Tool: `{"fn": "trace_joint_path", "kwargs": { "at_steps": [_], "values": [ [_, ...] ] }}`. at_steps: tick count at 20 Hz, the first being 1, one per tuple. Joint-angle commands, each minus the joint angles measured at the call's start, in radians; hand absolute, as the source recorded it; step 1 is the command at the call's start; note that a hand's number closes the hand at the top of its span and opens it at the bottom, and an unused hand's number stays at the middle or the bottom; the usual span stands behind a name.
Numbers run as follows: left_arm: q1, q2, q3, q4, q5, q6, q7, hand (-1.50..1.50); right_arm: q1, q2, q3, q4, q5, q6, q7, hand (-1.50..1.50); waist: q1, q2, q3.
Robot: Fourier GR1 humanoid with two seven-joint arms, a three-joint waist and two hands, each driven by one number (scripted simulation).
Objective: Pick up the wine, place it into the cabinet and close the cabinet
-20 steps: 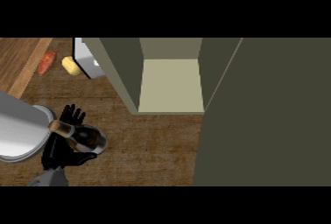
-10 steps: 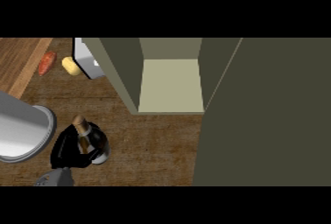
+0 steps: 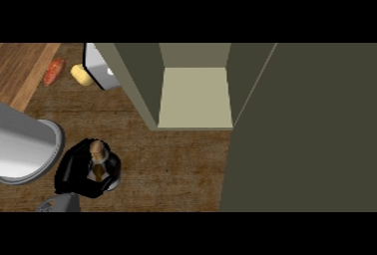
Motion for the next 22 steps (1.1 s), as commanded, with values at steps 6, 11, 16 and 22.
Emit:
{"fn": "trace_joint_path", "kwargs": {
  "at_steps": [6, 11, 16, 22],
  "values": [
    [0.055, 0.011, 0.014, -0.14, -0.005, 0.078, -0.038, 1.5, 0.084, 0.014, 0.019, -0.047, -0.018, 0.041, -0.068, -1.5, 0.004, 0.001, 0.0],
    [0.063, -0.006, 0.013, -0.37, 0.085, 0.054, 0.09, 1.5, 0.029, -0.022, -0.084, -0.068, -0.121, 0.03, 0.018, -1.5, 0.008, -0.002, 0.001],
    [0.174, -0.041, -0.051, -0.627, 0.137, 0.047, 0.26, 1.5, -0.008, 0.008, -0.01, -0.096, -0.033, -0.011, 0.055, -1.5, 0.011, -0.003, 0.0],
    [0.185, -0.093, -0.137, -0.767, 0.102, 0.122, 0.39, 1.5, 0.089, 0.004, -0.02, -0.143, -0.076, 0.021, 0.024, -1.5, 0.002, -0.001, 0.0]
  ]
}}
